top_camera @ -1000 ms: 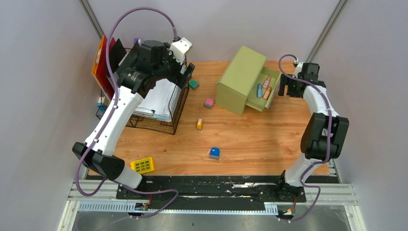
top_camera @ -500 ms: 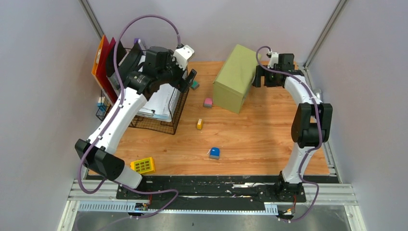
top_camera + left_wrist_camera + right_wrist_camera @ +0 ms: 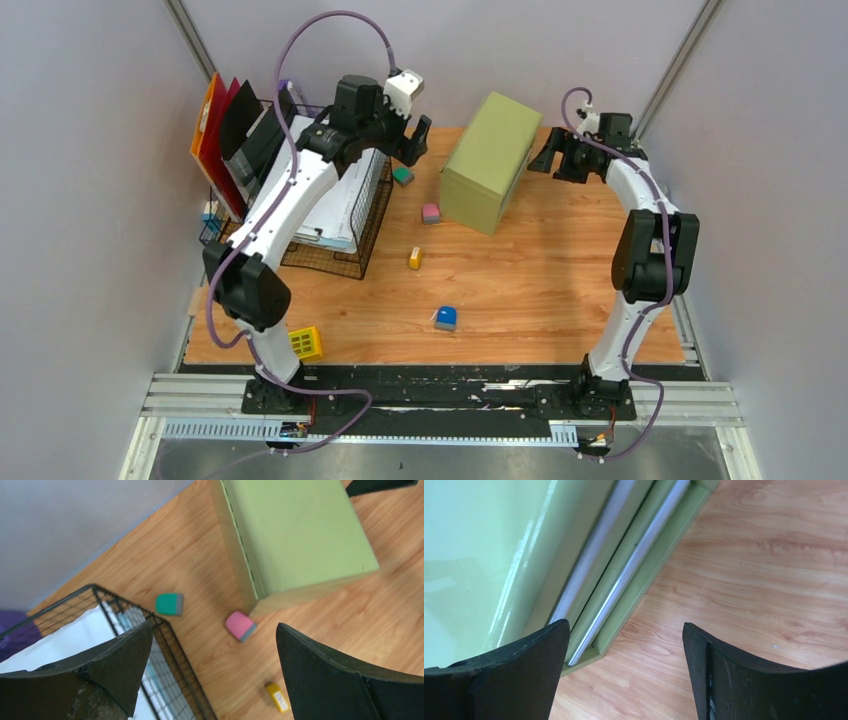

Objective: Organize the desk
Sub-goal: Open the drawer in the storage box.

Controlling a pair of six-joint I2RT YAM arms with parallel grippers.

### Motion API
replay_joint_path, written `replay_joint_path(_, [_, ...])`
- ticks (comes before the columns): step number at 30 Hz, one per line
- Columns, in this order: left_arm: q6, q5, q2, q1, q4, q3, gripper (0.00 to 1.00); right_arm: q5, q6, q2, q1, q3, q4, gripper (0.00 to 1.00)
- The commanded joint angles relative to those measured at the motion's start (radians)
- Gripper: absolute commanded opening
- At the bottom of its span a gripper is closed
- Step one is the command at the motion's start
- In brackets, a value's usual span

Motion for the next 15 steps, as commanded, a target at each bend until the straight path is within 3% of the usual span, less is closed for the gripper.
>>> replay_joint_path(1, [-0.193, 0.057, 0.118, -0.004, 0.091, 0.139, 1.00, -0.145, 0.182, 0.029, -0.071, -0.063, 0.118, 0.82])
replay_joint_path(9, [-0.393, 0.160, 0.342, -0.004, 0.218, 0.290, 1.00, -0.370, 0.310, 0.159, -0.073, -0.095, 0.268, 0.73])
replay_joint_path(15, [-0.576, 0.311, 0.460, -0.005, 0.286, 0.369, 1.00, -0.465, 0.391, 0.208, -0.064, -0.127, 0.429, 0.73])
